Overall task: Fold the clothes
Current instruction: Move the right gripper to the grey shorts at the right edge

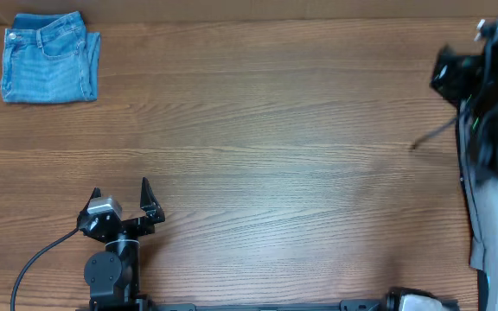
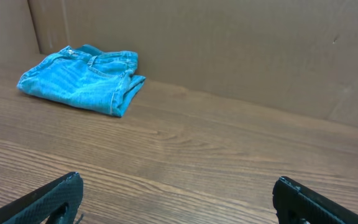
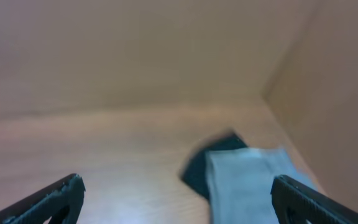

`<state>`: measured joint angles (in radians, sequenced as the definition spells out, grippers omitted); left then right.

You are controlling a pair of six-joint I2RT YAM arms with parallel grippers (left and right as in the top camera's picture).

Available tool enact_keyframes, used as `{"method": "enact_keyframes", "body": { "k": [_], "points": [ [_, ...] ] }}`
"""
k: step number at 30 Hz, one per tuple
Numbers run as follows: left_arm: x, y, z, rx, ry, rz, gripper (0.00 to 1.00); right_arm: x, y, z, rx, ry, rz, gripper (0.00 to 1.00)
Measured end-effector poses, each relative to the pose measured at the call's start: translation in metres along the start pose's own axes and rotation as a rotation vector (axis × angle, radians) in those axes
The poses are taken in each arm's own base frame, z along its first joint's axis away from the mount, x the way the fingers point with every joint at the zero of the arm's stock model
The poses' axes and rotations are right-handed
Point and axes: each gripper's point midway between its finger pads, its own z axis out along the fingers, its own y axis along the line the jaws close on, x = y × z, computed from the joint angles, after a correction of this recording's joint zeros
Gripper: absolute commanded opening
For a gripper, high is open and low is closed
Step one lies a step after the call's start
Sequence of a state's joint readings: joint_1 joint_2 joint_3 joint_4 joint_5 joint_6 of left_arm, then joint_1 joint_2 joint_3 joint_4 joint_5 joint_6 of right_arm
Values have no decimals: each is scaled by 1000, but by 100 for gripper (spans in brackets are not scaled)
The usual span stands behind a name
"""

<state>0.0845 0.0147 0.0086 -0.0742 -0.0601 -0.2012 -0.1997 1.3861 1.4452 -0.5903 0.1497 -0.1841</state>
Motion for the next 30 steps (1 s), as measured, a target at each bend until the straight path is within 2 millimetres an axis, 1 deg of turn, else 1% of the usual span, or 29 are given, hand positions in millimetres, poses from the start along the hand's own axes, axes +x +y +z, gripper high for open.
{"method": "enact_keyframes", "body": {
  "k": [2,3,7,10,13,17,19,21,24,27,29,30],
  "points": [
    [0,0,0,0,1,0,100,9,-13,24,30,92,4,100],
    [0,0,0,0,1,0,100,18,-16,38,38,143,4,100],
    [0,0,0,0,1,0,100,53,-15,70,40,268,-9,100],
    [0,0,0,0,1,0,100,68,-14,90,49,307,-29,100],
    [0,0,0,0,1,0,100,79,-20,112,104,328,-53,100],
    [0,0,0,0,1,0,100,106,-34,149,208,376,-80,100],
    [0,0,0,0,1,0,100,128,-38,166,237,424,-95,100],
    [0,0,0,0,1,0,100,152,-41,179,254,482,-108,100],
    [0,0,0,0,1,0,100,182,-46,195,283,543,-111,100],
    [0,0,0,0,1,0,100,206,-55,207,315,582,-85,99],
    [0,0,0,0,0,0,100,218,-63,212,333,600,-65,99],
    [0,0,0,0,1,0,100,224,-68,214,342,605,-53,97]
  ]
}}
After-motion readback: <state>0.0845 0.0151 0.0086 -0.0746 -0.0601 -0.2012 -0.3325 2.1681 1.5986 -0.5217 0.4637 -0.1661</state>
